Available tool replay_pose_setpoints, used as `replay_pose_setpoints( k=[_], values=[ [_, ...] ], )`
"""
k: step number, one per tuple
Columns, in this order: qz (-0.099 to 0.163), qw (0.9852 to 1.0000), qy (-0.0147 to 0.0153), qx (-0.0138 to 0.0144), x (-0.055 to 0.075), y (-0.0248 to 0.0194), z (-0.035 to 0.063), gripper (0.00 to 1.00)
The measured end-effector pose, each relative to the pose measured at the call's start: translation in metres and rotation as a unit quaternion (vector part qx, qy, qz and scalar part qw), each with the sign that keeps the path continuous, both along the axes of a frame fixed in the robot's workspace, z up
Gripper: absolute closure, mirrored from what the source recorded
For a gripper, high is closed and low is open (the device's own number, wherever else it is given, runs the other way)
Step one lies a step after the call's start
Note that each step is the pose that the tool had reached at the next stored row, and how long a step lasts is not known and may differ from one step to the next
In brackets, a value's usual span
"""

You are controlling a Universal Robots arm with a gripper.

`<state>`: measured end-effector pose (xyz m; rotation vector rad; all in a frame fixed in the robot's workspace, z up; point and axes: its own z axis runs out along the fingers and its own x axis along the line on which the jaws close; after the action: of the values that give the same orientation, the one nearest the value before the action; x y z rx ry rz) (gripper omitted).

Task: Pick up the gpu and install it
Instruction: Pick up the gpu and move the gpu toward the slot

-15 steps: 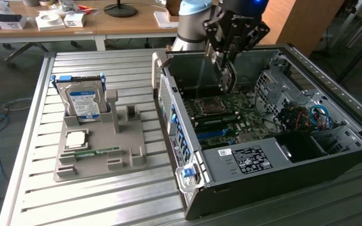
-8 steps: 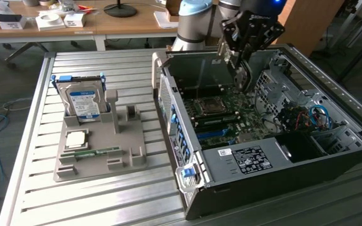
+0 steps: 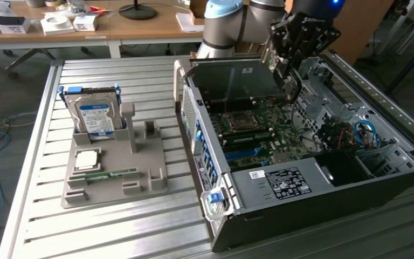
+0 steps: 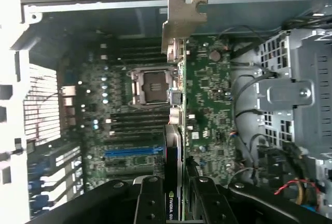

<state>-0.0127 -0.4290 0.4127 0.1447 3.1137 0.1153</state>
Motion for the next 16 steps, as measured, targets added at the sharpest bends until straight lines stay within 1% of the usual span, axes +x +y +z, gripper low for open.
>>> replay_pose_setpoints(
  k=[2,7,13,16],
  values=[
    [0.000,1.0000,0.0000,0.0000,0.006,0.0000,-0.0001,0.74],
    [0.000,1.0000,0.0000,0.0000,0.007,0.0000,-0.0001,0.74],
    [0.016,0.9999,0.0002,0.0000,0.012,0.0001,-0.0002,0.74],
    [0.017,0.9999,0.0002,0.0004,0.021,0.0001,-0.0004,0.74]
  ],
)
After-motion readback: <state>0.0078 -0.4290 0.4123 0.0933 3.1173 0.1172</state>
